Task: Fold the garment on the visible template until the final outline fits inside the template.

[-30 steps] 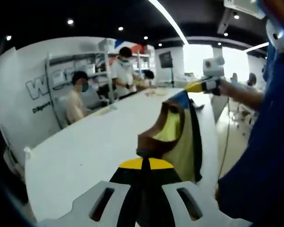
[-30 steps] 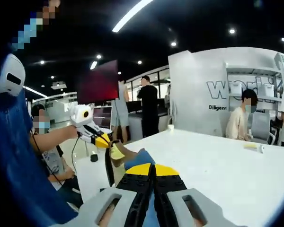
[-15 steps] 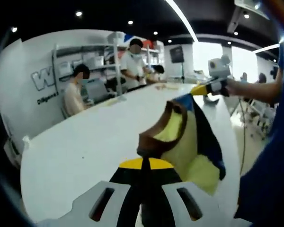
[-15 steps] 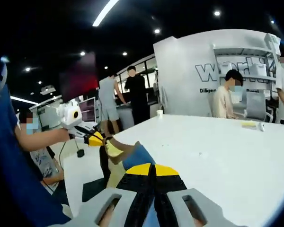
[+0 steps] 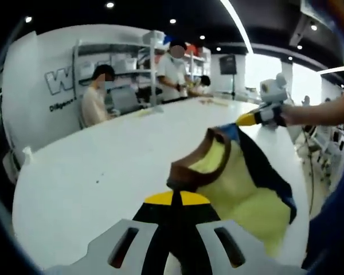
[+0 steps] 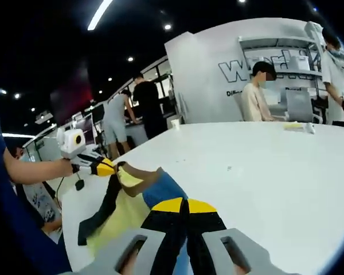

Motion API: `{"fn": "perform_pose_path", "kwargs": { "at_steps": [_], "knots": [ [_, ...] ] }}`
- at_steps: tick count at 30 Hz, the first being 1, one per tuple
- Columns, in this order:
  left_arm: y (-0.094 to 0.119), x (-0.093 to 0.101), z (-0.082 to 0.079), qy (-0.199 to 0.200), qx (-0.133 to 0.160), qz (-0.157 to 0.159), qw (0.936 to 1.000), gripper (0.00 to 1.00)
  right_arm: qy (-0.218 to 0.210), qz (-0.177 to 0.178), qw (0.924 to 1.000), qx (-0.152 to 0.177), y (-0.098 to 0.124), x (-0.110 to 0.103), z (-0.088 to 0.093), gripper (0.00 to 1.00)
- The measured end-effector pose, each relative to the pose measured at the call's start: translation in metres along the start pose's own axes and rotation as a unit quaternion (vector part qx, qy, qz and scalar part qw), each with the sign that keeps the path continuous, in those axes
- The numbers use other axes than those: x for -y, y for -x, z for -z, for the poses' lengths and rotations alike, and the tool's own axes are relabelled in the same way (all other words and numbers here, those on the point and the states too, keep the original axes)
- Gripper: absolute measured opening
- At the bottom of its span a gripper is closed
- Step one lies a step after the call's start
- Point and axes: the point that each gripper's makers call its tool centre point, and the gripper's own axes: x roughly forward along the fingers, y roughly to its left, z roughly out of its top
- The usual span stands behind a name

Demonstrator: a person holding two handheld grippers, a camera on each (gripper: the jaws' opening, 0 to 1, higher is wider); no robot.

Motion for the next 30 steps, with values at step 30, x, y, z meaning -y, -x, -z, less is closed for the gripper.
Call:
{"fn": "perform_pose_path", "kwargs": {
  "at_steps": [30],
  "knots": [
    [-0.071, -0.039, 0.052, 0.034, -0.038, -0.018, 0.9985, 0.01, -0.041, 0.056, 0.9969, -0.036, -0.075, 0.066, 0.057, 0.0]
  ]
}}
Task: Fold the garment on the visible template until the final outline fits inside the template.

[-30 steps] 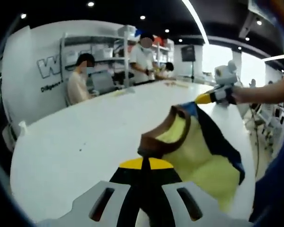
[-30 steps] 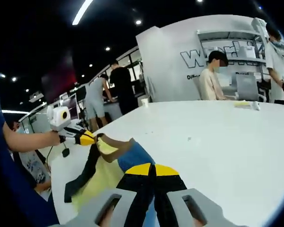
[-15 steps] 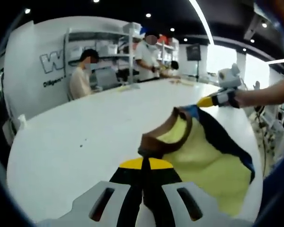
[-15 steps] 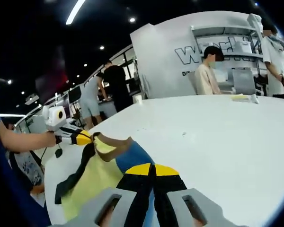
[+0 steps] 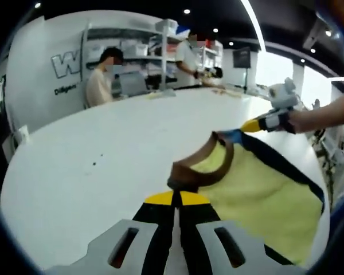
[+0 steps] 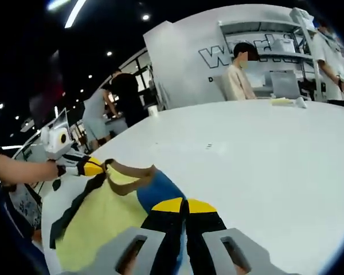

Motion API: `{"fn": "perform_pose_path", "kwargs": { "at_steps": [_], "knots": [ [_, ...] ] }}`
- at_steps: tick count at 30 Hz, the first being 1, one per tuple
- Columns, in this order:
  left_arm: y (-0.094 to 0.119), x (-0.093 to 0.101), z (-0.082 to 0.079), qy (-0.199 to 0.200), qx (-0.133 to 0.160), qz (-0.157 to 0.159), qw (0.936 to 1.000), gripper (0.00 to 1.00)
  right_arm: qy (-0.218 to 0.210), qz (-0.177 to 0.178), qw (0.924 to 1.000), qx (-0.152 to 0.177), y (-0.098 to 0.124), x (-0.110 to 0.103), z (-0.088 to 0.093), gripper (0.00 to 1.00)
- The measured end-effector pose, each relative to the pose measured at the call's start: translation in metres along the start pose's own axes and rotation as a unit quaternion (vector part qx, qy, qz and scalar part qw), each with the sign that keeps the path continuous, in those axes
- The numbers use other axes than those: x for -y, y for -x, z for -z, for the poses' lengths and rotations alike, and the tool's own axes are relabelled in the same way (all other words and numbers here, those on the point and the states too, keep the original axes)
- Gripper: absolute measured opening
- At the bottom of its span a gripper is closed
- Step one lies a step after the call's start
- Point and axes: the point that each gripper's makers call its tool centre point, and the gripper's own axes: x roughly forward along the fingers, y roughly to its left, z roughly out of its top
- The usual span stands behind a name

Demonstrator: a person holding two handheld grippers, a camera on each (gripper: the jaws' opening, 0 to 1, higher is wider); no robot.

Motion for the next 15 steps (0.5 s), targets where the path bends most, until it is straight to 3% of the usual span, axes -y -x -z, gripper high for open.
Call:
{"fn": "perform_pose_path", "kwargs": {
  "at_steps": [7, 15],
  "knots": [
    [-0.026, -0.015, 0.003, -0.002, -0.013, 0.003, 0.9999, 0.01, -0.006, 0.023, 0.9997, -0.005, -0.01, 0.015, 0.006, 0.0],
    [-0.047, -0.018, 0.001, -0.01, -0.024, 0.004, 0.9997, 0.01, -0.008, 0.046, 0.9989, -0.011, -0.02, 0.03, 0.008, 0.0]
  ]
}}
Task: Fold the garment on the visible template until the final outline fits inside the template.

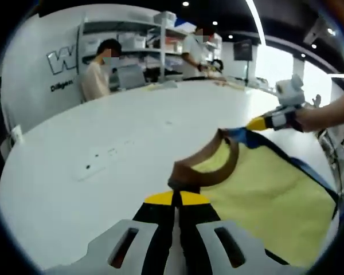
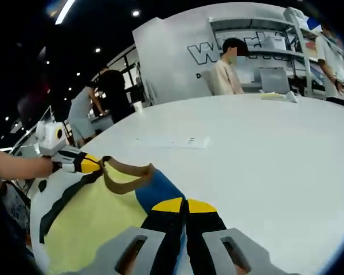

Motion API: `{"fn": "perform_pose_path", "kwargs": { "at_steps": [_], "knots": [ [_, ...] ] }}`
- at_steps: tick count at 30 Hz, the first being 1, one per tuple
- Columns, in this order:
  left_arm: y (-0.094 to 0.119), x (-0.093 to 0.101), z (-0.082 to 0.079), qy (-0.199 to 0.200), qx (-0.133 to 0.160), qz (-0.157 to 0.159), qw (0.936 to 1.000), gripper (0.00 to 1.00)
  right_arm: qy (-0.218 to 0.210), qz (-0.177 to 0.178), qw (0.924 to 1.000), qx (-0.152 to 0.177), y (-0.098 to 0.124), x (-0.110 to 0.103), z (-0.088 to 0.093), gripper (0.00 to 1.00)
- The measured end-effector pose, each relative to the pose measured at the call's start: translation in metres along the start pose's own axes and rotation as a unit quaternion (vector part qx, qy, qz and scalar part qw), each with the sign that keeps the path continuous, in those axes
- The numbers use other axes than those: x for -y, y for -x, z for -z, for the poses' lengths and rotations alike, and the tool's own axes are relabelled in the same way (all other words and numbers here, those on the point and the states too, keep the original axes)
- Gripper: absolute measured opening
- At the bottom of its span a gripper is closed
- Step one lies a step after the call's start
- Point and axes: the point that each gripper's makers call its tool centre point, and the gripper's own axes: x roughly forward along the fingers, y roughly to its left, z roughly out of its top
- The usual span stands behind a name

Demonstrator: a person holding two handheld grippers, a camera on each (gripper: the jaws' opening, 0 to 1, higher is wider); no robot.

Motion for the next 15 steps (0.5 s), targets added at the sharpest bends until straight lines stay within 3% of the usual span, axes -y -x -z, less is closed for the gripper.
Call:
{"fn": "perform_pose_path", "kwargs": {
  "at_steps": [4, 11, 15],
  "knots": [
    [-0.01, -0.007, 0.002, -0.001, -0.009, -0.001, 1.0, 0.01, -0.001, 0.008, 1.0, -0.003, -0.007, 0.004, 0.002, 0.0],
    [-0.005, -0.003, 0.001, -0.001, -0.005, -0.004, 1.0, 0.03, 0.019, 0.016, 0.9997, -0.002, -0.009, 0.001, 0.001, 0.0],
    [-0.003, -0.011, -0.002, 0.002, -0.001, -0.016, 0.9999, 0.02, 0.022, 0.019, 0.9996, -0.002, -0.008, 0.0, 0.0, 0.0]
  ]
}}
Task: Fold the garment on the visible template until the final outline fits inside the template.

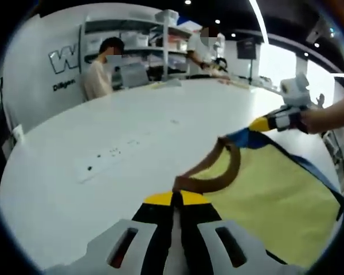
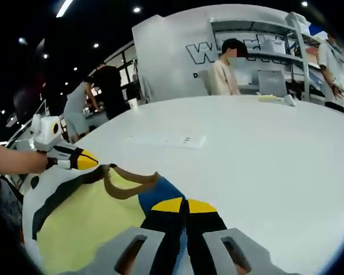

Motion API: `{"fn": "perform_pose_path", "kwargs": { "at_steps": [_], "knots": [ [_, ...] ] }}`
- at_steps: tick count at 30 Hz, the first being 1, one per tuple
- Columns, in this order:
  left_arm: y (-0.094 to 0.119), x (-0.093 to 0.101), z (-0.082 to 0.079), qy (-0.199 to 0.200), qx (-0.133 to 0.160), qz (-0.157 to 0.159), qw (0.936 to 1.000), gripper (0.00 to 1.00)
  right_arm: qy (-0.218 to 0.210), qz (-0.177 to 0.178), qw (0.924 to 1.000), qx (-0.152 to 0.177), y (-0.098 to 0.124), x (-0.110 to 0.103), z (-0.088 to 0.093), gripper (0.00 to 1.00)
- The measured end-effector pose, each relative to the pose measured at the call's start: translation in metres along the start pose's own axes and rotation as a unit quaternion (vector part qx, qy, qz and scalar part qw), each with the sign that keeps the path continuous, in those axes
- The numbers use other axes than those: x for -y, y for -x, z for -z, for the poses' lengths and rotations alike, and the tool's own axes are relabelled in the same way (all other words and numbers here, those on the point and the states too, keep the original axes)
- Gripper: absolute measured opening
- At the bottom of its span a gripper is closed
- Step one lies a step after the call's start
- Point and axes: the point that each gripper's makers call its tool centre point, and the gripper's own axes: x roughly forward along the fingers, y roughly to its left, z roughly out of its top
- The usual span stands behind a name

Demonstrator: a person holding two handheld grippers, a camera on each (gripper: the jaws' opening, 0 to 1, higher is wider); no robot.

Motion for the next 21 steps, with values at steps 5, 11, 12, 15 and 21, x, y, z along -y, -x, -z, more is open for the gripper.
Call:
{"fn": "perform_pose_path", "kwargs": {
  "at_steps": [5, 11, 12, 15, 21],
  "knots": [
    [0.004, -0.003, -0.004, 0.006, 0.005, -0.003, 1.0, 0.04, -0.004, 0.001, 1.0, 0.004, 0.001, 0.001, -0.001, 0.0],
    [0.011, -0.001, -0.009, -0.009, 0.009, -0.001, 0.9999, 0.11, 0.0, 0.009, 0.9998, 0.019, 0.001, 0.008, -0.01, 0.07],
    [0.012, -0.001, -0.01, -0.01, 0.01, 0.0, 0.9999, 0.11, 0.001, 0.011, 0.9997, 0.021, 0.003, 0.009, -0.011, 0.06],
    [0.023, 0.002, -0.017, -0.021, 0.02, -0.001, 0.9996, 0.14, 0.001, 0.007, 0.9993, 0.036, 0.014, 0.006, -0.02, 0.07],
    [0.048, 0.013, -0.022, -0.033, 0.033, 0.001, 0.9989, 0.16, 0.015, -0.006, 0.9982, 0.058, 0.038, -0.006, -0.027, 0.06]
  ]
}}
